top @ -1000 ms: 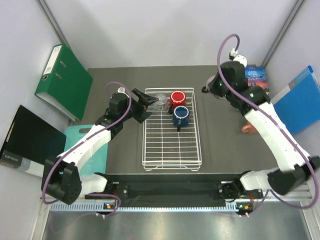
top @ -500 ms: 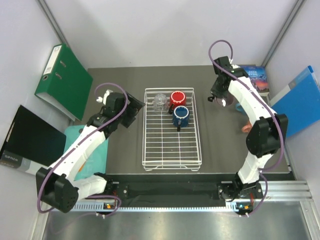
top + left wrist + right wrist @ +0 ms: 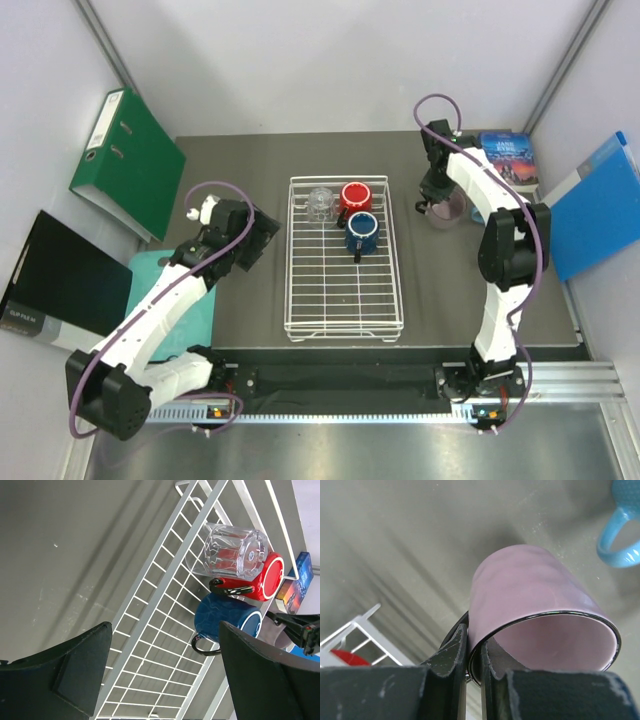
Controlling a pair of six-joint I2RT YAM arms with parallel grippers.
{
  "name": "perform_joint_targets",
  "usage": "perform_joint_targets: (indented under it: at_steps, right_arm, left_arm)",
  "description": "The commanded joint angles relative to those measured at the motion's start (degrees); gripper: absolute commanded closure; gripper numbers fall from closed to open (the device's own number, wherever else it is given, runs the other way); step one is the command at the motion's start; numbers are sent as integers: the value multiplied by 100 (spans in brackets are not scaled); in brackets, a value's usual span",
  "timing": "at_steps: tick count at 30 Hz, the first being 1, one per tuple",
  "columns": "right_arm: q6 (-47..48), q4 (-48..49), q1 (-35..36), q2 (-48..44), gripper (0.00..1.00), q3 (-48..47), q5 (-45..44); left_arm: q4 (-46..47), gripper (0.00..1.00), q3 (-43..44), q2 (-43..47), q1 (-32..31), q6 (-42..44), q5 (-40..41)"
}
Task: Unload the cups from the dish rack
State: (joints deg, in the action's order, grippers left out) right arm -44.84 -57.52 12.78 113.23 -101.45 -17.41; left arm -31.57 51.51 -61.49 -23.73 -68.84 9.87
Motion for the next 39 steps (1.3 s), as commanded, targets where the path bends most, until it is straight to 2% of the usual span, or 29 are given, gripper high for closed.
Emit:
perform_joint_targets:
  at_steps: [1,17,19,25,30,35,39]
  right_arm:
    - [-51,74,-65,138,100,-446,18]
    - [230,364,-214,454,100,-200,317]
    - [300,390,-232,446,95,-121,369]
    - [467,575,-258,252,71,99,458]
    - [520,557,-249,165,61,90,475]
    - [494,786,-170,-248,47,47,580]
    - [476,690,-91,-451,40,-409,730]
  left_arm:
    - [-174,9,9,147,-9,-51,200]
    - [-130,8,79,-108,-9,72,77]
    - [-121,8,88,-169,-9,90,24]
    - [-51,8,123,-214,-9,169,41]
    - [-51,8,149,-240,-18,151,33]
    - [-33,7,219,-205,-9,283,164]
    - [-16,6,281,-205,-18,380,226]
